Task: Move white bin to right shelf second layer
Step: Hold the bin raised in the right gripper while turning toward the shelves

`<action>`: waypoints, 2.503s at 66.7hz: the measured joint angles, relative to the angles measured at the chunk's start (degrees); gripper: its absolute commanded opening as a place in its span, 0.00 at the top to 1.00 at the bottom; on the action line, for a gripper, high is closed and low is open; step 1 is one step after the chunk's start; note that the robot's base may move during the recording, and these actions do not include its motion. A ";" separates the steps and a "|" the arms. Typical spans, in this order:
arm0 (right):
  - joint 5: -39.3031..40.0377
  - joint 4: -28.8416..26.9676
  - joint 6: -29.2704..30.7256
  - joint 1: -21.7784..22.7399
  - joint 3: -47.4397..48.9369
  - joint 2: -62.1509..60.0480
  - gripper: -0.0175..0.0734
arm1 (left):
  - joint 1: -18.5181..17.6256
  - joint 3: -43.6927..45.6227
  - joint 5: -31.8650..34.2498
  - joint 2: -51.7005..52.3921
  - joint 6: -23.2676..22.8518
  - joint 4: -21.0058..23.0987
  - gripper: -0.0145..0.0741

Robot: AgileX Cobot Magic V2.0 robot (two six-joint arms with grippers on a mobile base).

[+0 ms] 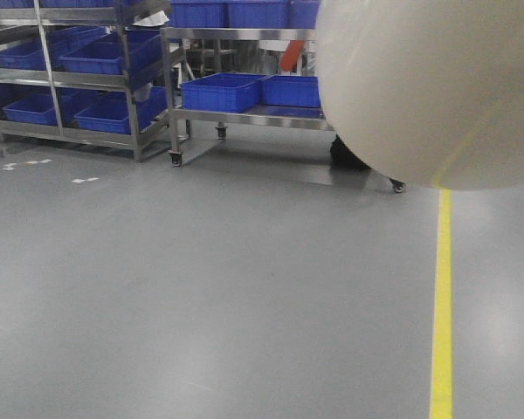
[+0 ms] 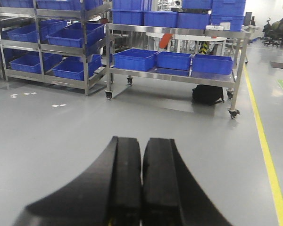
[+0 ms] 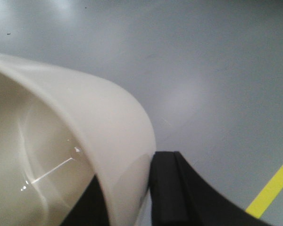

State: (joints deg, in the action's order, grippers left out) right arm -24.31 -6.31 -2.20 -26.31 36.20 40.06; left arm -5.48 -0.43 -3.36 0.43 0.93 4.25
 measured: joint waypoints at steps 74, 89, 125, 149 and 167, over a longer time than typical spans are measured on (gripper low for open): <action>0.00 0.00 0.00 0.00 0.00 0.00 0.75 | 0.00 0.00 0.00 0.00 0.00 0.00 0.74; 0.00 0.00 0.00 0.00 0.00 0.00 0.75 | 0.00 0.00 0.00 0.00 0.00 0.00 0.74; 0.00 0.00 0.00 0.00 0.00 0.00 0.75 | 0.00 0.00 0.00 0.00 0.00 0.00 0.74; 0.00 0.00 0.00 0.00 0.00 0.00 0.75 | 0.00 0.00 0.00 0.00 0.00 0.00 0.74; 0.00 0.00 0.00 0.00 0.00 0.00 0.75 | 0.00 0.00 0.00 0.00 0.00 0.00 0.74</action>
State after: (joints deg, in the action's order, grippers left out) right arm -24.31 -6.31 -2.20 -26.31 36.20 40.06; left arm -5.48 -0.43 -3.36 0.43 0.93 4.25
